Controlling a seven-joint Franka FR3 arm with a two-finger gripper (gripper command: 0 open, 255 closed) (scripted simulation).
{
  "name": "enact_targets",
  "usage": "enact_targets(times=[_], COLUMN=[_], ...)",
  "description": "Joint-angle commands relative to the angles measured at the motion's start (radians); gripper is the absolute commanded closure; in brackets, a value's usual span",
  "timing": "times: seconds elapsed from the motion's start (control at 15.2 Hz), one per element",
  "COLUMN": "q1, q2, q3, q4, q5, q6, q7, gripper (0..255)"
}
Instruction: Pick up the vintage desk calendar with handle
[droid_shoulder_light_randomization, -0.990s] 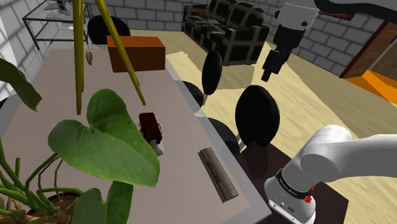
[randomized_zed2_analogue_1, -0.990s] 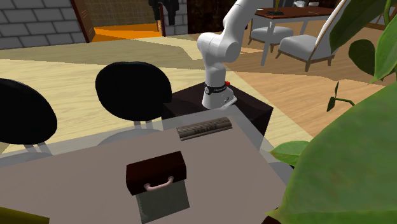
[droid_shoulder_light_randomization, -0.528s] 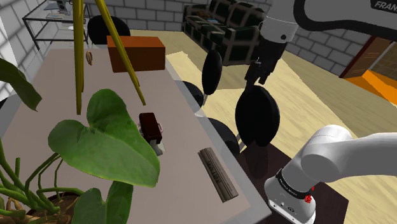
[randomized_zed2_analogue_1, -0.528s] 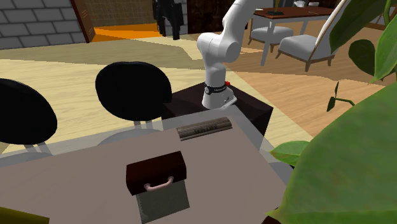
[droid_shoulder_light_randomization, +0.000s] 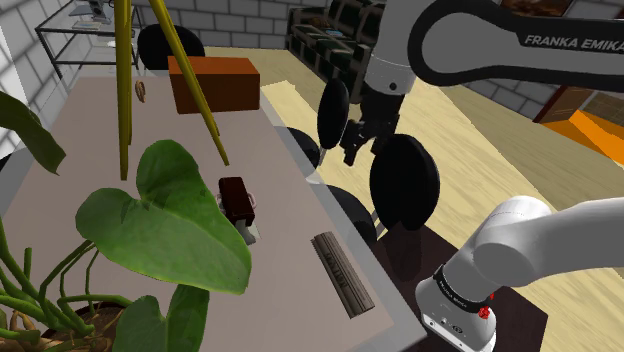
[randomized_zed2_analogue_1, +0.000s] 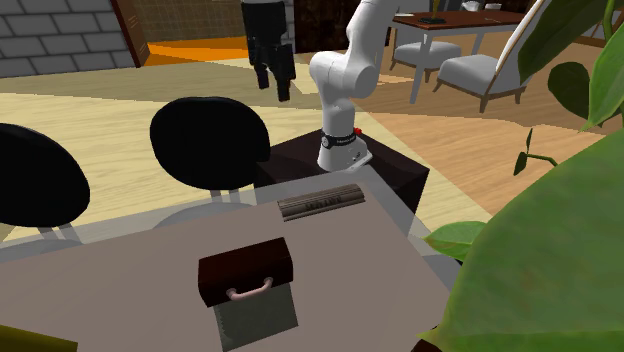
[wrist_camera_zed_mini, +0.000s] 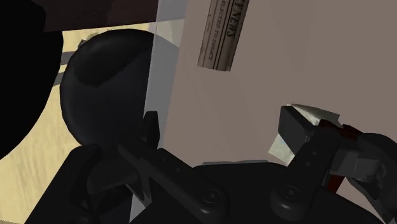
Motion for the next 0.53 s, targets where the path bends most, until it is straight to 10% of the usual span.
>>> enact_targets(times=[0.0, 0.46], q1=[0.003, -0.005], q2=[0.051, 0.252], q3=[0.047, 0.185], q4=[-0.001, 0.052], q5=[0.030, 0.071], q6=[0.061, 0.242], q7=[0.057, 0.232], gripper=[0, 0])
